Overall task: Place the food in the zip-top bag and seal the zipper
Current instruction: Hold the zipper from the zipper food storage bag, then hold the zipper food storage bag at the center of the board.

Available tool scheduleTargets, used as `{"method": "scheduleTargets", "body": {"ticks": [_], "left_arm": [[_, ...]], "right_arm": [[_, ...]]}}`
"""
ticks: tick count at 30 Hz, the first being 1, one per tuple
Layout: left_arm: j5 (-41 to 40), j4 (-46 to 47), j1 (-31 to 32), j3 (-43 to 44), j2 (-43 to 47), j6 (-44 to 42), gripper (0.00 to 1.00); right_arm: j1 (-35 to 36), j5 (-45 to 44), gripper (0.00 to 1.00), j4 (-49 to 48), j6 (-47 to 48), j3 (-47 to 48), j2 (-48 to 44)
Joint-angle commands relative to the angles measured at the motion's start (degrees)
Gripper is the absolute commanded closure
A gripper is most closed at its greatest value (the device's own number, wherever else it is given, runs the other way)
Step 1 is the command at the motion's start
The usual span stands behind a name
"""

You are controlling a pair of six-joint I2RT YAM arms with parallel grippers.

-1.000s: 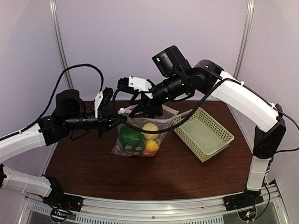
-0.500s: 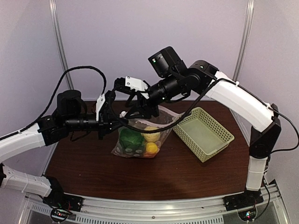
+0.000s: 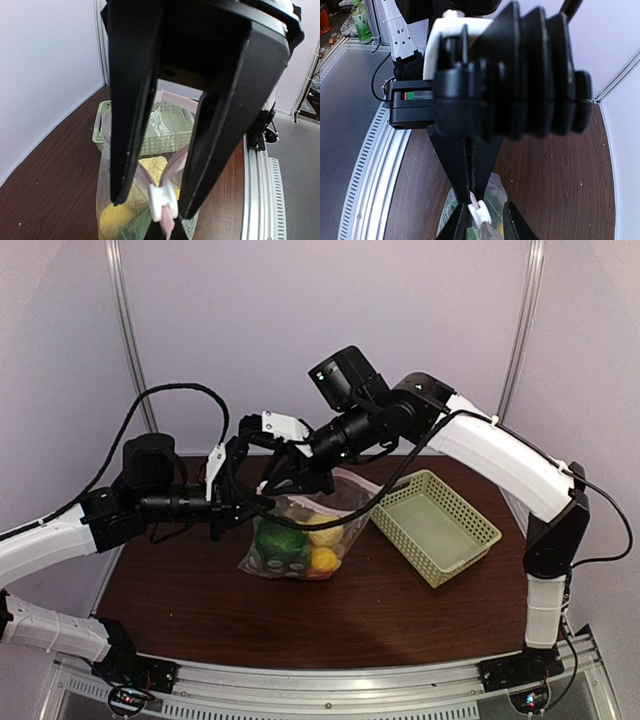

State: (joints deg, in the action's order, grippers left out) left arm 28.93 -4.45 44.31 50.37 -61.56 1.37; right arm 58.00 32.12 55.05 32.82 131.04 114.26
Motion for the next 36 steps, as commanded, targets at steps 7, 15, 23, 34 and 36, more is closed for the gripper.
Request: {"method": "scheduleTargets", "body": {"ticks": [7, 15, 23, 34, 36], "left_arm": [[0.1, 2.1, 0.2, 1.9, 0.8, -0.7, 1.00], [-3.6, 2.0, 0.2, 1.8, 0.9, 0.1, 0.84], [-2.8, 2.7, 0.2, 2.6, 0.3, 0.1, 0.82], [-2.2, 3.0, 0.2, 2.4, 0.8, -0.1, 1.00], [-3.8, 3.3, 0.2, 2.0, 1.6, 0.1, 1.00]], "right_arm": [[0.3, 1.3, 0.91, 2.0, 0.3, 1.0, -0.2], [0.3, -0.5, 0.99, 2.4, 1.1, 0.6, -0.8], [0.4, -0.5, 1.00, 2.2, 1.1, -0.1, -1.4], [0.4, -2.7, 1.00, 3.0, 1.6, -0.2, -1.3], [0.4, -4.4, 1.00, 3.5, 2.2, -0.6, -1.6]]}}
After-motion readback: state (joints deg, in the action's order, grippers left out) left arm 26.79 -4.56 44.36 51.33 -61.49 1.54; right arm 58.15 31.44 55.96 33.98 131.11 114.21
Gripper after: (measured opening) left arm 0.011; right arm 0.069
